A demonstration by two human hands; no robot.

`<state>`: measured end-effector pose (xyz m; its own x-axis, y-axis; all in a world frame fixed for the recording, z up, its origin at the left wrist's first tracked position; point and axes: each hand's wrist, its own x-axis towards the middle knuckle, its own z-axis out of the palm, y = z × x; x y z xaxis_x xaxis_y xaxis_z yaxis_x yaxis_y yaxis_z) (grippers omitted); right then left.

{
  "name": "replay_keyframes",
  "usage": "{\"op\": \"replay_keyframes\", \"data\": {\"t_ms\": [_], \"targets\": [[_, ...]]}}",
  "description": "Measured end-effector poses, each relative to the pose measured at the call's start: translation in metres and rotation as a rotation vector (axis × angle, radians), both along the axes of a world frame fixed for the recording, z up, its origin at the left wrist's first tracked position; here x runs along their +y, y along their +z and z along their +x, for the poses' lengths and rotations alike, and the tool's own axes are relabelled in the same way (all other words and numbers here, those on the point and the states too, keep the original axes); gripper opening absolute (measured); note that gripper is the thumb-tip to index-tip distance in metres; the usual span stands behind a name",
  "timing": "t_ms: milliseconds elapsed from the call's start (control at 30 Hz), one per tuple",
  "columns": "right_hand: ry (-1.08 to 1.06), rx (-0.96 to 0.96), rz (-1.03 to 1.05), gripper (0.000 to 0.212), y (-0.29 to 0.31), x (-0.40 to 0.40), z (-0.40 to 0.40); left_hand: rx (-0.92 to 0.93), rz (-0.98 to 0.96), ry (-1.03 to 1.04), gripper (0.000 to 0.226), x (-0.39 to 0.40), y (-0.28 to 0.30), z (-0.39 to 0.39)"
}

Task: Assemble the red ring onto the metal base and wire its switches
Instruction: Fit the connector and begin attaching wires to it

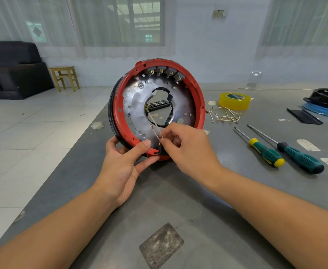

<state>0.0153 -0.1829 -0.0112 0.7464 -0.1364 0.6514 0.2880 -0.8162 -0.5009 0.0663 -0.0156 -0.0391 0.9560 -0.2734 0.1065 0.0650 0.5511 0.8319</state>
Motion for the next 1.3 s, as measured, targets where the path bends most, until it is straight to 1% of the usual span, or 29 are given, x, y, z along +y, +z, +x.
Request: {"op": "replay_keyframes", "data": {"t_ms": [167, 267, 367, 500, 567, 700, 767, 867, 967, 1000, 1067, 1133, 1167, 1233, 1300], "targets": [[-0.015, -0.094, -0.122, 0.006, 0.0, 0.003, -0.003, 0.022, -0.007, -0.003, 0.08, 0.001, 0.0, 0.0], [-0.021, -0.102, -0.191, 0.007, 0.001, 0.003, -0.004, 0.032, -0.004, -0.004, 0.081, 0.001, 0.001, 0.0], [0.008, -0.09, -0.206, 0.01, 0.0, 0.001, -0.003, 0.034, -0.003, -0.004, 0.082, 0.001, 0.002, 0.0], [0.047, -0.063, -0.227, 0.027, -0.004, -0.004, -0.004, 0.06, -0.028, -0.011, 0.082, 0.001, 0.003, 0.001], [0.051, -0.055, -0.271, 0.037, -0.007, -0.01, -0.006, 0.093, -0.047, -0.01, 0.084, 0.003, 0.005, 0.001], [-0.022, -0.034, -0.522, 0.048, -0.011, -0.037, -0.01, 0.161, -0.054, -0.011, 0.082, 0.005, 0.008, 0.002], [-0.033, -0.035, -0.59, 0.045, -0.014, -0.049, -0.009, 0.179, -0.037, -0.015, 0.078, 0.005, 0.007, 0.003], [-0.028, -0.087, -0.594, 0.033, -0.016, -0.054, -0.005, 0.169, 0.006, -0.018, 0.073, 0.003, 0.004, 0.005], [0.003, -0.085, -0.623, 0.028, -0.018, -0.053, -0.003, 0.098, 0.102, -0.008, 0.062, 0.001, 0.0, 0.008], [0.004, -0.087, -0.625, 0.028, -0.018, -0.053, -0.004, 0.061, 0.152, 0.013, 0.065, 0.0, 0.0, 0.007], [0.004, -0.099, -0.605, 0.028, -0.017, -0.052, -0.008, -0.038, 0.298, 0.096, 0.083, 0.0, 0.0, 0.005], [0.006, -0.104, -0.585, 0.028, -0.017, -0.049, -0.011, -0.151, 0.502, 0.195, 0.094, 0.002, 0.0, 0.004], [0.006, -0.103, -0.574, 0.028, -0.018, -0.047, -0.013, -0.191, 0.611, 0.238, 0.097, 0.003, 0.0, 0.004], [0.004, -0.092, -0.54, 0.029, -0.018, -0.045, -0.015, -0.222, 0.795, 0.302, 0.087, 0.006, -0.001, 0.006], [-0.005, -0.078, -0.515, 0.029, -0.018, -0.043, -0.018, -0.23, 0.92, 0.315, 0.077, 0.008, 0.002, 0.004]]}}
